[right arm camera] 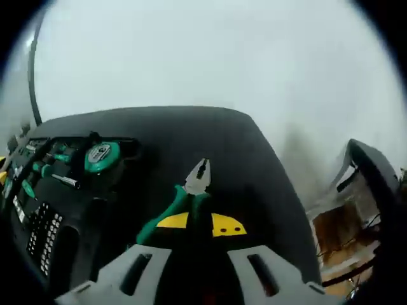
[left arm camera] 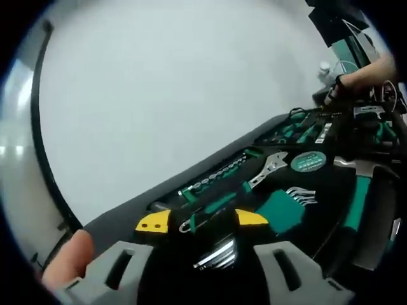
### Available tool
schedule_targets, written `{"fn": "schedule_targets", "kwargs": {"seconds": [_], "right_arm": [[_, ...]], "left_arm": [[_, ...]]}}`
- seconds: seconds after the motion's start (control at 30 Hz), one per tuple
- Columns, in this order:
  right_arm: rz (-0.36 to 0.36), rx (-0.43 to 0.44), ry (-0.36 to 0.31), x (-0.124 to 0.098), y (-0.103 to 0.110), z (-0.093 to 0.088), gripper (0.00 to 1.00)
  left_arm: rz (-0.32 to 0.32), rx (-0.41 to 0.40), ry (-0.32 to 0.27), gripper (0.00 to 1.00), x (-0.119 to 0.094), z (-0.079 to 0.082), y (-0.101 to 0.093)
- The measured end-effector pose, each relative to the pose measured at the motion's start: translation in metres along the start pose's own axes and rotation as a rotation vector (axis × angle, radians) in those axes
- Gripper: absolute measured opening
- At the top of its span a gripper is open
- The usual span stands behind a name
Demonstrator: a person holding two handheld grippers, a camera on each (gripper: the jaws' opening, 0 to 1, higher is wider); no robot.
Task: Pick up the tools and put them into their designated positions in the toolbox.
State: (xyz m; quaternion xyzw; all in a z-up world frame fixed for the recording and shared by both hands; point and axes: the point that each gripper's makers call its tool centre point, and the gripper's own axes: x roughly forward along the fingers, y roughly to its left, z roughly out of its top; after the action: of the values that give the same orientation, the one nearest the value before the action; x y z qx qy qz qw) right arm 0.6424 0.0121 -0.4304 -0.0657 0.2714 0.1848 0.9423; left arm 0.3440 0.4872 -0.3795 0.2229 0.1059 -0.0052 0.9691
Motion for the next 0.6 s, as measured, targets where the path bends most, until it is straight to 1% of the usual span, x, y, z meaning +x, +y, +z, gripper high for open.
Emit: {"fn": "schedule_targets", "kwargs": {"seconds": [0.03,0.07,0.1,0.2,0.27,0.3,0.33,0.37,0.4,0.47,0.53,0.6], "right_arm": [[0.002,0.034,-0.009,-0.007,0.004,-0.002,0.08],[0.003,0.049,-0.012,-0.011,0.002,-0.004,0.08],[0.005,0.062,-0.013,-0.011,-0.001,-0.001,0.08],[-0.021,0.077,-0.025,-0.018,-0.013,-0.001,0.08],[-0.039,0.101,-0.061,-0.034,-0.015,-0.001,0.08],[-0.047,0.134,-0.081,-0.036,-0.021,0.002,0.08],[-0.052,0.147,-0.101,-0.036,-0.029,0.006,0.08],[-0.06,0.151,-0.114,-0.042,-0.031,0.008,0.08],[-0.067,0.154,-0.133,-0.049,-0.025,0.012,0.08],[-0.048,0.171,-0.156,-0.058,-0.028,0.02,0.08],[0.017,0.212,-0.185,-0.073,-0.011,0.03,0.08],[0.059,0.193,-0.195,-0.094,0.008,0.031,0.08]], "left_arm": [[-0.001,0.001,-0.004,0.37,-0.001,0.001,-0.001],[-0.001,0.002,-0.005,0.37,-0.002,0.002,-0.001],[-0.003,0.0,-0.005,0.37,-0.002,0.001,-0.001],[-0.003,0.0,-0.005,0.37,-0.003,0.002,-0.002],[-0.003,-0.004,-0.004,0.37,-0.003,0.001,-0.003],[-0.005,-0.005,-0.004,0.37,-0.003,0.002,-0.004],[-0.008,-0.003,-0.006,0.37,-0.003,0.002,-0.005],[-0.007,-0.003,-0.006,0.37,-0.002,0.003,-0.005],[-0.01,-0.002,-0.007,0.37,-0.003,0.003,-0.006],[-0.011,-0.002,-0.007,0.37,-0.003,0.004,-0.007],[-0.013,-0.001,-0.009,0.37,-0.002,0.004,-0.007],[-0.014,-0.003,-0.009,0.37,-0.002,0.004,-0.007]]}}
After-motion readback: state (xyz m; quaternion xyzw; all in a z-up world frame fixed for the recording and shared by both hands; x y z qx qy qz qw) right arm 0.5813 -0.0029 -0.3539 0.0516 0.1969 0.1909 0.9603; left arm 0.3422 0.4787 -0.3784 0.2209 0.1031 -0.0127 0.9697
